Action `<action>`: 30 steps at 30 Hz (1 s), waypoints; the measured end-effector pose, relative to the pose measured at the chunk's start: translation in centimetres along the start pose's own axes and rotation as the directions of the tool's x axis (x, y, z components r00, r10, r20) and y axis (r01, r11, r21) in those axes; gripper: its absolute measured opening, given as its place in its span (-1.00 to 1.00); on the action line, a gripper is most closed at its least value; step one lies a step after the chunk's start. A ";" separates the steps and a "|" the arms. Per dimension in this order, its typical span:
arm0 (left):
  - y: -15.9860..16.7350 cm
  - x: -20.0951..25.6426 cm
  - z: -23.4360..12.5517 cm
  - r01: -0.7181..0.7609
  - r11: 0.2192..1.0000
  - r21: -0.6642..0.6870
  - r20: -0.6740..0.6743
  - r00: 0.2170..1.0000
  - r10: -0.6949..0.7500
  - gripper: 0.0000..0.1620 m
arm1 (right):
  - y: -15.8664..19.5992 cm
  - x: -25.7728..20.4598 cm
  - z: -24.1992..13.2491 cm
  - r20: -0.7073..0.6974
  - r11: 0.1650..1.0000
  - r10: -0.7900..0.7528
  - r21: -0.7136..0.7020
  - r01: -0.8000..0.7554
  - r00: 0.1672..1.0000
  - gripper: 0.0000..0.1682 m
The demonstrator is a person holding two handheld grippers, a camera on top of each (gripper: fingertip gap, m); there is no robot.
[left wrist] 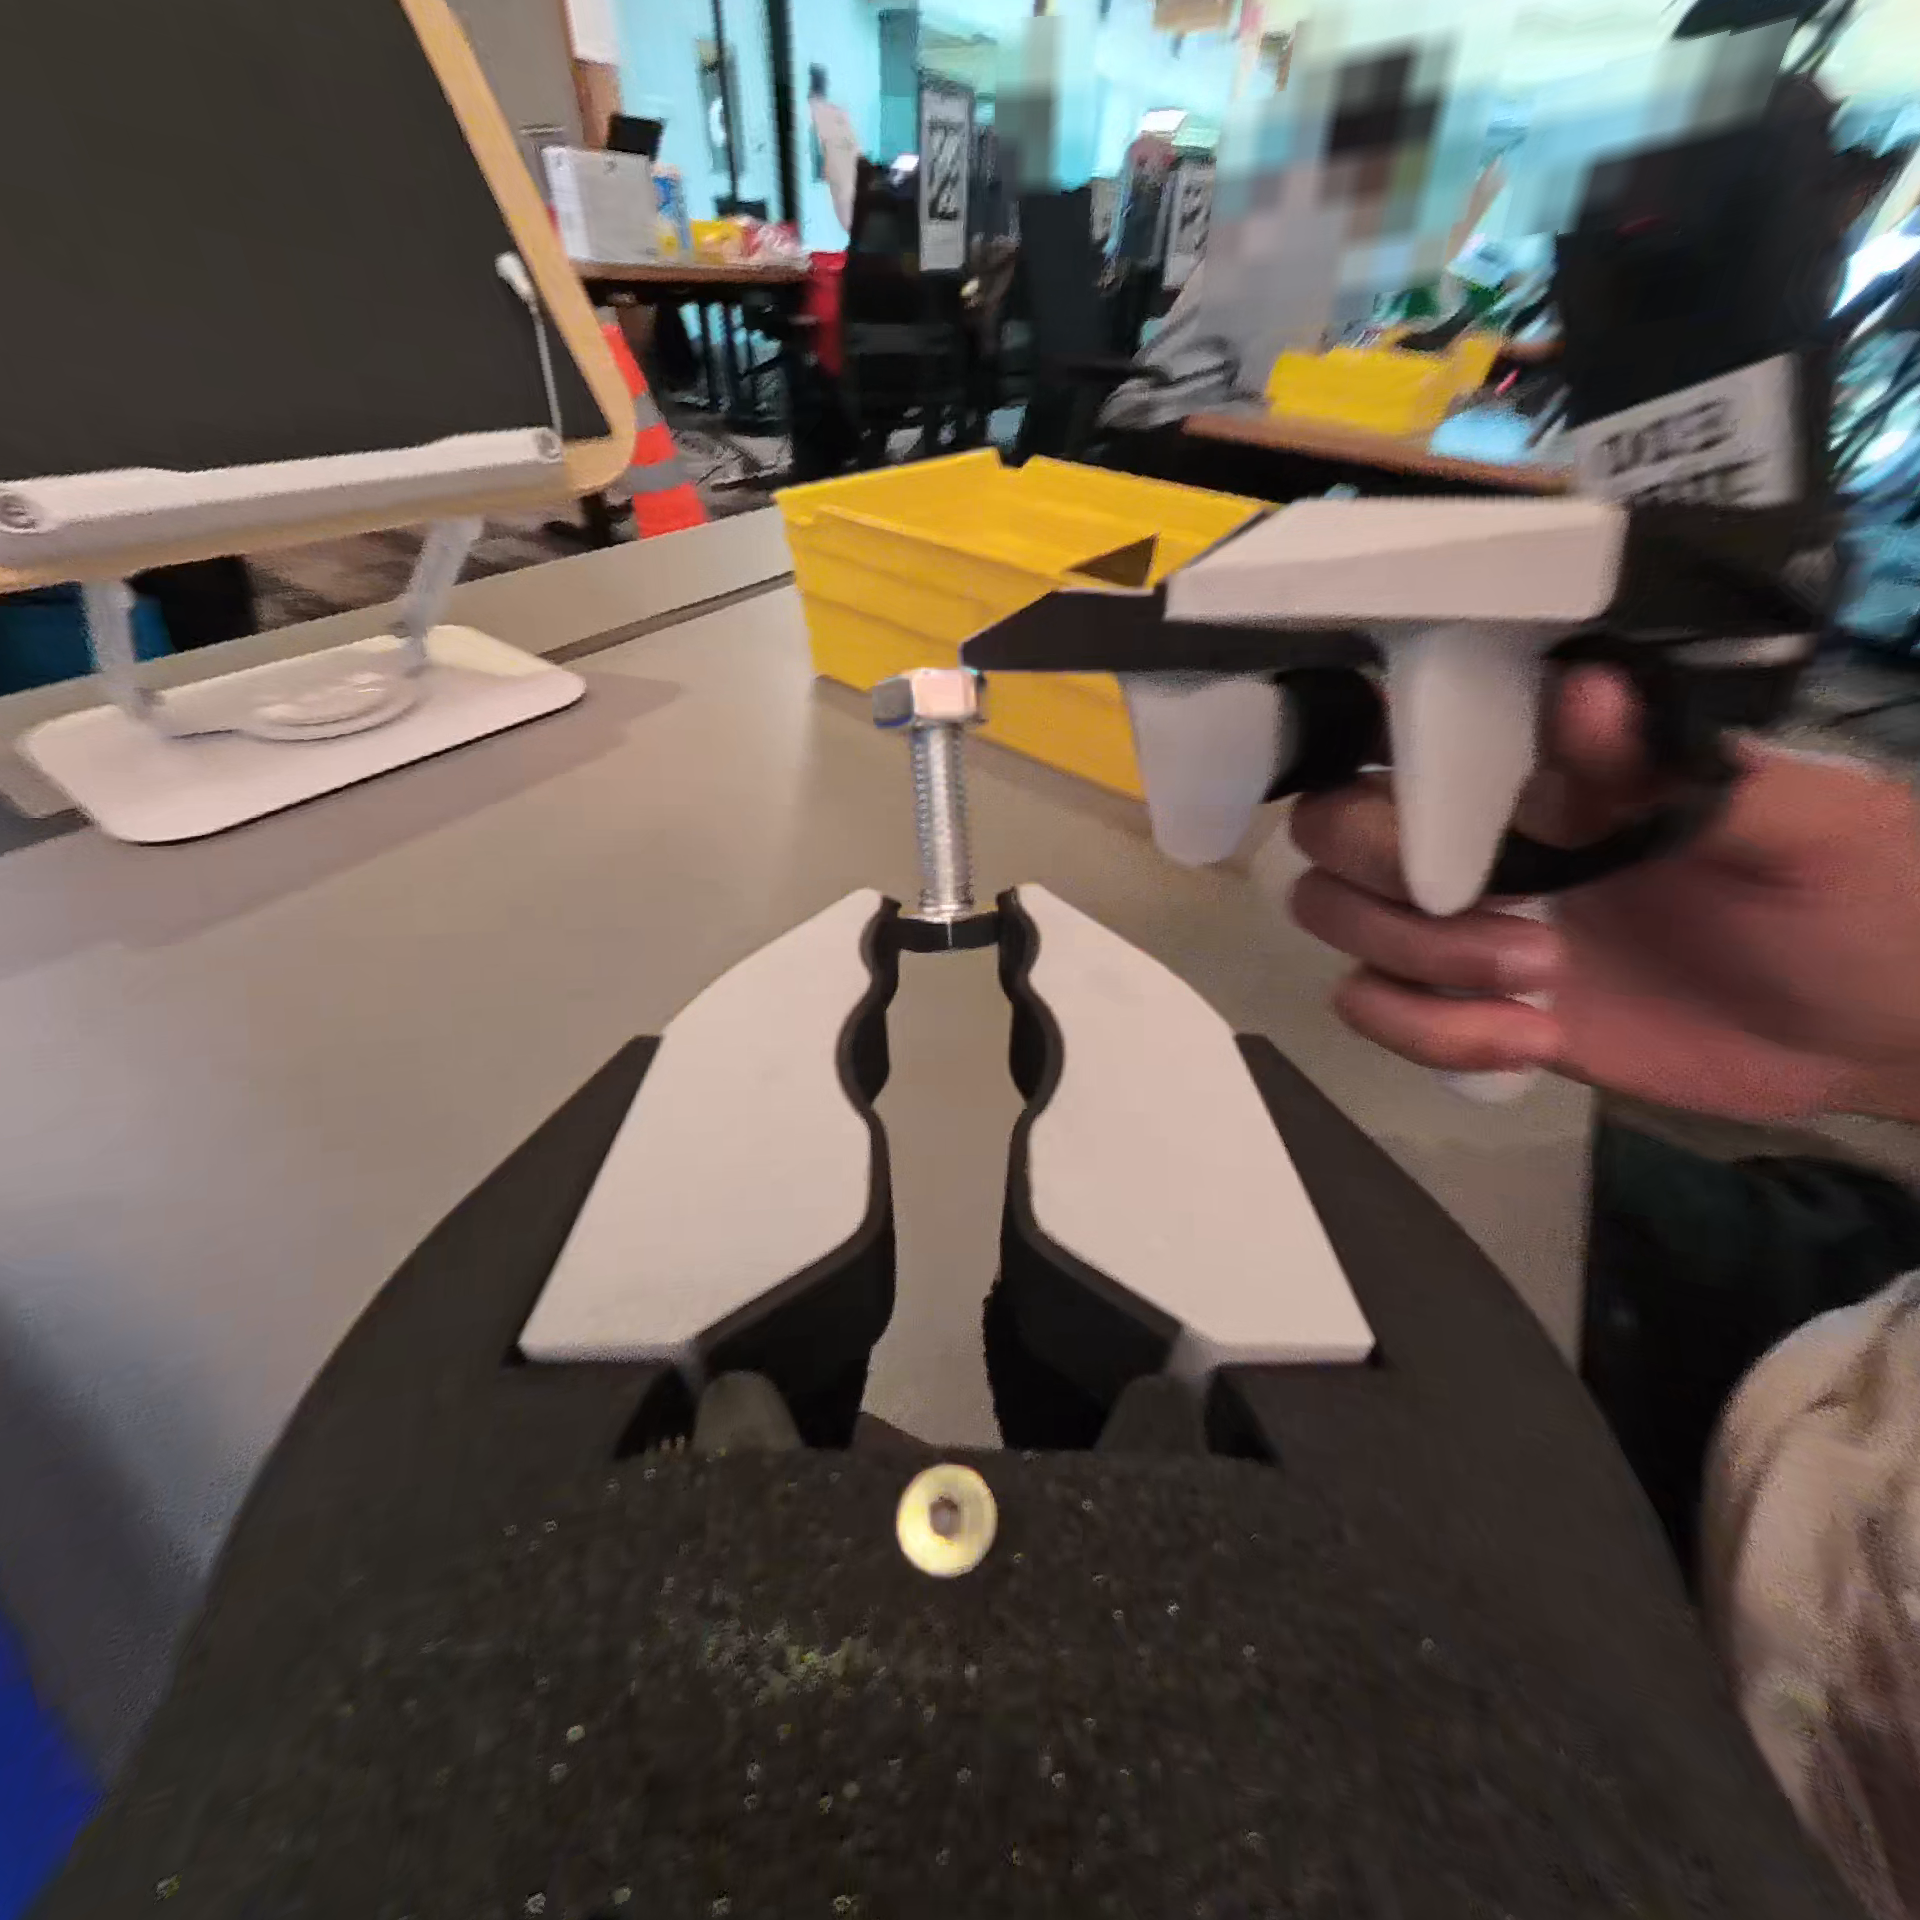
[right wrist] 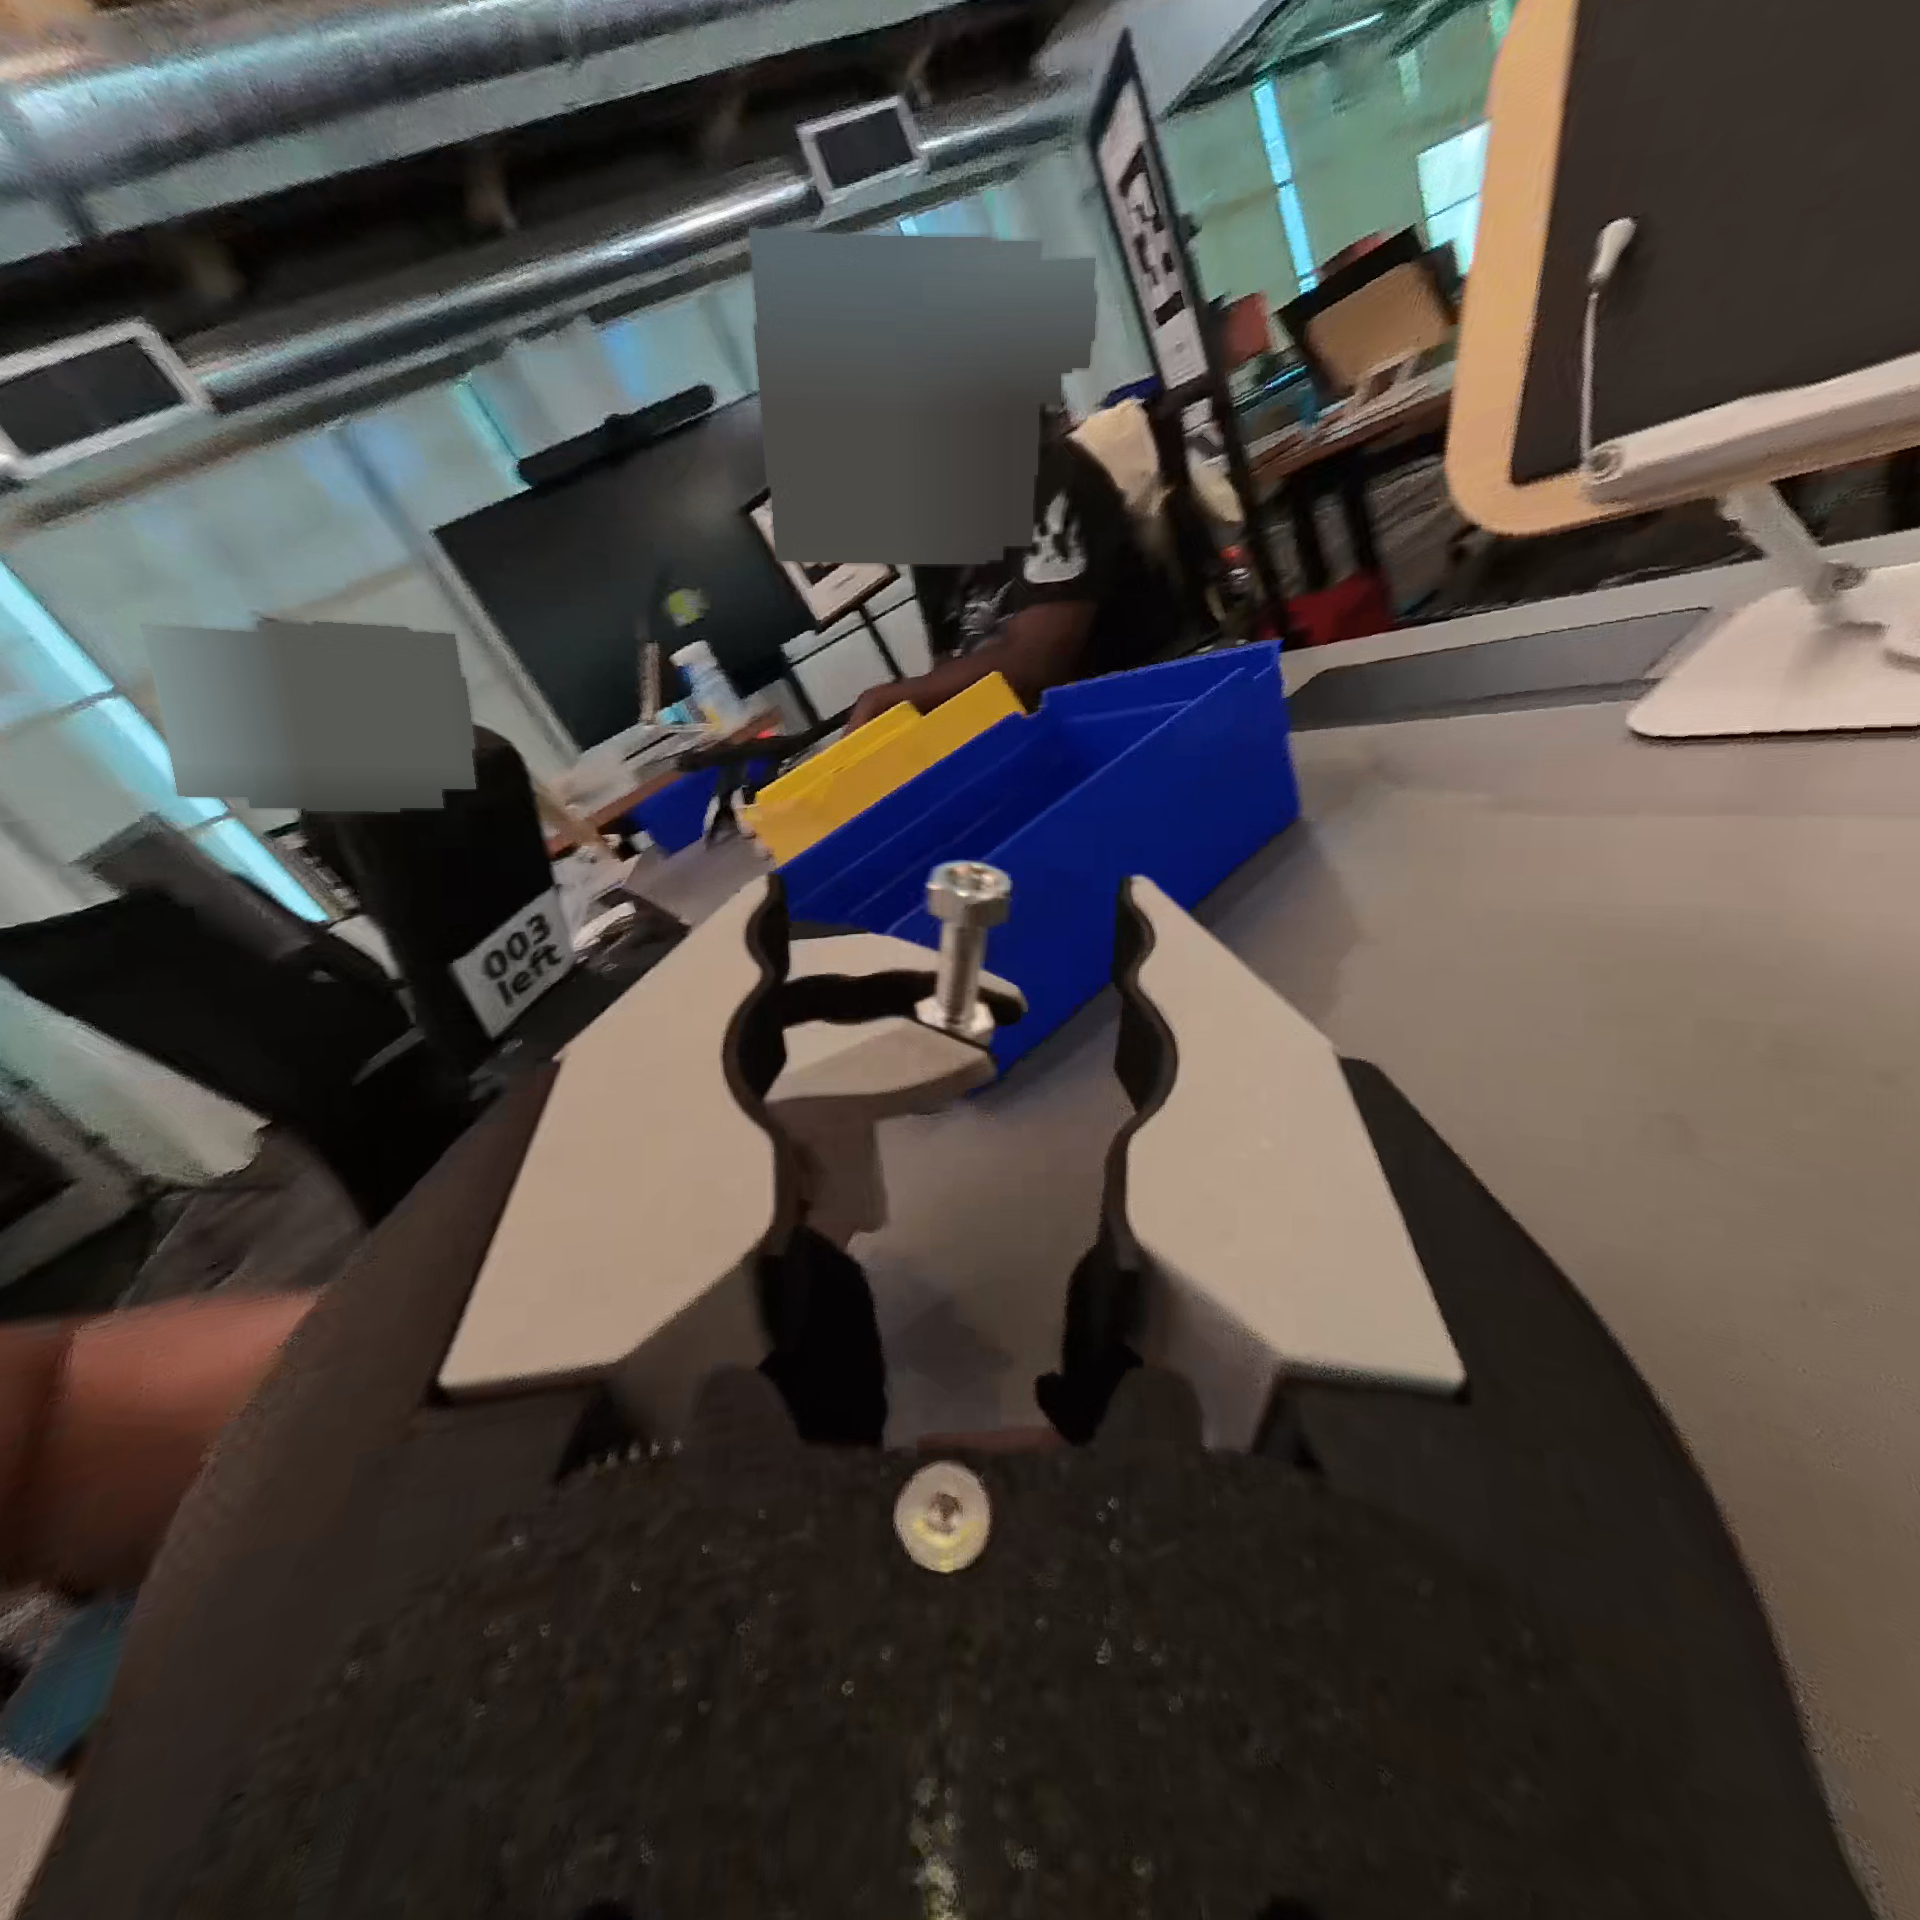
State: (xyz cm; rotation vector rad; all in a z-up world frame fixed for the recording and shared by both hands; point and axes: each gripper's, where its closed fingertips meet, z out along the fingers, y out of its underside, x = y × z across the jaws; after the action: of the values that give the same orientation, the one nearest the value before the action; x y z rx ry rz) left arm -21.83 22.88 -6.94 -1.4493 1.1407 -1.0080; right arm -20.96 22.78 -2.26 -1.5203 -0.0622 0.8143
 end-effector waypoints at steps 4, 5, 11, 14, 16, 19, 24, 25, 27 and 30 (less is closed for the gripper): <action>0.5 0.5 0.4 -0.099 0.994 -0.041 0.035 0.994 0.100 -0.78 | 1.3 0.1 0.8 -0.233 0.995 -0.101 -0.036 0.095 0.967 -0.28; 0.6 0.7 0.4 -0.114 0.992 -0.046 0.038 0.993 0.116 -0.78 | 1.4 0.4 0.7 -0.274 0.995 -0.102 -0.037 0.095 0.956 -0.29; 1.2 0.9 0.7 -0.148 0.985 -0.090 0.054 0.987 0.153 -0.78 | 1.9 1.9 -0.2 -0.384 0.999 -0.035 -0.015 0.031 0.923 -0.45; 1.3 0.8 0.8 -0.145 0.985 -0.098 0.057 0.987 0.151 -0.78 | 2.3 2.2 -0.3 -0.385 1.000 -0.003 -0.007 0.000 0.923 -0.53; 1.3 0.8 0.8 -0.146 0.985 -0.097 0.061 0.987 0.152 -0.78 | 2.0 2.2 -0.5 -0.385 1.000 -0.002 0.004 0.004 0.923 -0.57; 1.4 0.6 0.8 -0.134 0.986 -0.101 0.059 0.988 0.140 -0.78 | 1.8 1.7 -0.4 -0.361 1.000 -0.004 0.007 0.007 0.932 -0.74; 1.3 0.5 0.6 -0.122 0.988 -0.090 0.046 0.991 0.127 -0.78 | 1.8 1.3 -0.3 -0.322 1.000 -0.029 -0.017 0.025 0.946 -0.81; 1.1 0.6 0.5 -0.122 0.989 -0.081 0.038 0.991 0.125 -0.78 | 1.7 1.2 -0.2 -0.301 0.999 -0.030 -0.021 0.025 0.953 -0.82; 0.7 0.6 0.2 -0.117 0.992 -0.052 0.015 0.993 0.118 -0.78 | 1.3 0.7 0.0 -0.228 1.000 -0.009 -0.017 0.005 0.974 -0.82; -0.1 0.8 -0.4 -0.077 0.997 -0.005 -0.046 0.996 0.077 -0.78 | 1.0 0.1 0.1 -0.093 0.998 0.045 -0.030 -0.048 0.995 -0.82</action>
State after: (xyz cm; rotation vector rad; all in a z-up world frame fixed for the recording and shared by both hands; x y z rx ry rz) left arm -22.01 21.99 -6.79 -1.3832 1.2249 -0.9882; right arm -21.35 22.77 -3.18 -1.5929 0.0292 0.7823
